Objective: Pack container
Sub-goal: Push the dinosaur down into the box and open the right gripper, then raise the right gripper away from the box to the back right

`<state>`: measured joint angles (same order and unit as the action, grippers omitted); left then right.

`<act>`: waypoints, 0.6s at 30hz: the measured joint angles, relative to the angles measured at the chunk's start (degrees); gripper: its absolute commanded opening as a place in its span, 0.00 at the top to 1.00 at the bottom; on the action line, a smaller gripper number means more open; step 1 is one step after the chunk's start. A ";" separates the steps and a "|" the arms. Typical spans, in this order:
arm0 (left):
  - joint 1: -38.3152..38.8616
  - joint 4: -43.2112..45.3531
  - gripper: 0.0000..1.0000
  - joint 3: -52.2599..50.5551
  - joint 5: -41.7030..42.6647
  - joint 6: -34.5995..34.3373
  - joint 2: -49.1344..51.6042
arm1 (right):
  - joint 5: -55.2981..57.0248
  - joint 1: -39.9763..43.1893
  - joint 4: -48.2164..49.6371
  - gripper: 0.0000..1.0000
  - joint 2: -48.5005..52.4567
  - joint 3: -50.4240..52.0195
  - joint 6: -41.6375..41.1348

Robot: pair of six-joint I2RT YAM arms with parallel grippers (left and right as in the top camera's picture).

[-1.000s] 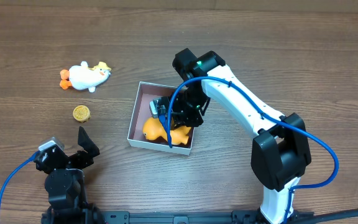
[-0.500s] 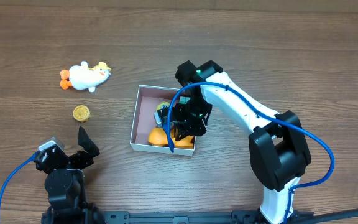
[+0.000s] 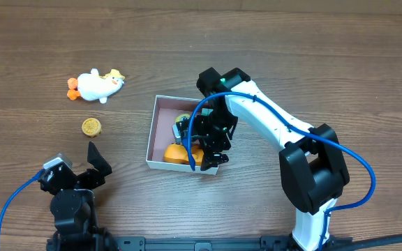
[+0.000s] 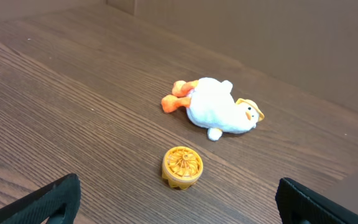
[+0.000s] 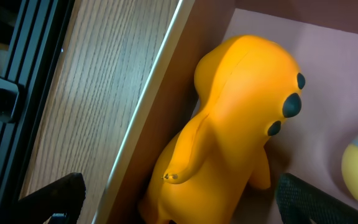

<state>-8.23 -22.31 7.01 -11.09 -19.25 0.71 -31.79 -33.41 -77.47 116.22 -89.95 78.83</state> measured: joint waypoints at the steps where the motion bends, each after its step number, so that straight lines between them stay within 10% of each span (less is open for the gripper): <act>1: 0.00 0.00 0.00 0.00 0.00 0.02 0.00 | 0.02 0.00 0.33 0.00 0.00 0.00 0.00; 18: 0.00 0.00 0.00 0.00 0.00 0.02 0.00 | 7.98 0.15 -10.45 0.00 0.09 -28.63 -12.20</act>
<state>-8.23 -22.31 7.01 -11.09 -19.22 0.71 -23.81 -33.26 -87.92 116.31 -118.58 66.63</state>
